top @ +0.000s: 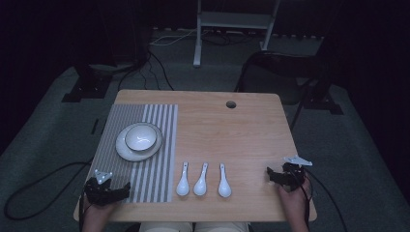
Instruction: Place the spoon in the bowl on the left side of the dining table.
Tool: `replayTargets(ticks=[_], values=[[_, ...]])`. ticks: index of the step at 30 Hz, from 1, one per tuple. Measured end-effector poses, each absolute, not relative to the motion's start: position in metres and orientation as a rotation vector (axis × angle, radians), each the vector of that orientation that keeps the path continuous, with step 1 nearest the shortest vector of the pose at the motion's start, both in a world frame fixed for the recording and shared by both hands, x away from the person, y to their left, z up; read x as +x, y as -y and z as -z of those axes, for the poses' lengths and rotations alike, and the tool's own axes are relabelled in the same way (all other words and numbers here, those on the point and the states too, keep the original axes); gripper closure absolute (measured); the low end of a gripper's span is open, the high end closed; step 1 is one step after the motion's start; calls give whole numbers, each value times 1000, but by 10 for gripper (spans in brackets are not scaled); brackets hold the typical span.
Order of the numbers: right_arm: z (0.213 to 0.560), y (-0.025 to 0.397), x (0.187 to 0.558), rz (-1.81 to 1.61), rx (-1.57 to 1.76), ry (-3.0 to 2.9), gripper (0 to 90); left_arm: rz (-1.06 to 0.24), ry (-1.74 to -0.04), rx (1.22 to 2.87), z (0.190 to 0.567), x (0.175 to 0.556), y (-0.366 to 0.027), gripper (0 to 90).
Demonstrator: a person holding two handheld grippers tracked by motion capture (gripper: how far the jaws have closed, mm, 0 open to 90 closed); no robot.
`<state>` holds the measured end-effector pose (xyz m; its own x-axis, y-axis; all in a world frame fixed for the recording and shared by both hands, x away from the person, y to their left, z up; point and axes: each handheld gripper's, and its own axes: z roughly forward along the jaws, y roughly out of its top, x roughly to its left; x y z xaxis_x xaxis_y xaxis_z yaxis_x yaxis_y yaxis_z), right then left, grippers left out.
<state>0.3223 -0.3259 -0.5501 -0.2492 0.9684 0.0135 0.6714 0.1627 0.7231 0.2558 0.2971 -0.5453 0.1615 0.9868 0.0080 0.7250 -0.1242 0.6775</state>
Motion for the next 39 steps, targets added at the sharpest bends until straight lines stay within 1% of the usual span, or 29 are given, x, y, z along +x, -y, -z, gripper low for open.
replayTargets(ticks=[3,5,6,7,11,15,23,31,33,35,39], values=[[550,326,322,-862,1553,-1985,136,-613,-1615,1925,543,256,-299,0],[550,326,322,-861,1558,-1981,136,-548,-1597,1892,541,253,-302,0],[550,326,322,-861,1558,-1981,136,-548,-1597,1892,541,253,-302,0],[550,327,322,-855,1567,-1971,136,-520,-1567,1900,541,253,-303,0],[550,327,322,-852,1576,-1962,134,-527,-1549,1946,541,253,-306,0],[550,327,322,-852,1577,-1962,125,-571,-1519,2023,542,253,-303,0],[550,327,322,-850,1573,-1968,123,-557,-1465,2049,543,252,-307,0],[550,327,323,-851,1574,-1967,123,-554,-1460,2052,539,253,-302,0],[550,327,323,-851,1574,-1968,123,-545,-1449,2052,536,253,-299,0],[550,327,323,-851,1575,-1967,123,-509,-1439,2041,533,253,-297,0],[550,327,323,-851,1574,-1968,123,-485,-1423,2066,531,254,-292,0]])
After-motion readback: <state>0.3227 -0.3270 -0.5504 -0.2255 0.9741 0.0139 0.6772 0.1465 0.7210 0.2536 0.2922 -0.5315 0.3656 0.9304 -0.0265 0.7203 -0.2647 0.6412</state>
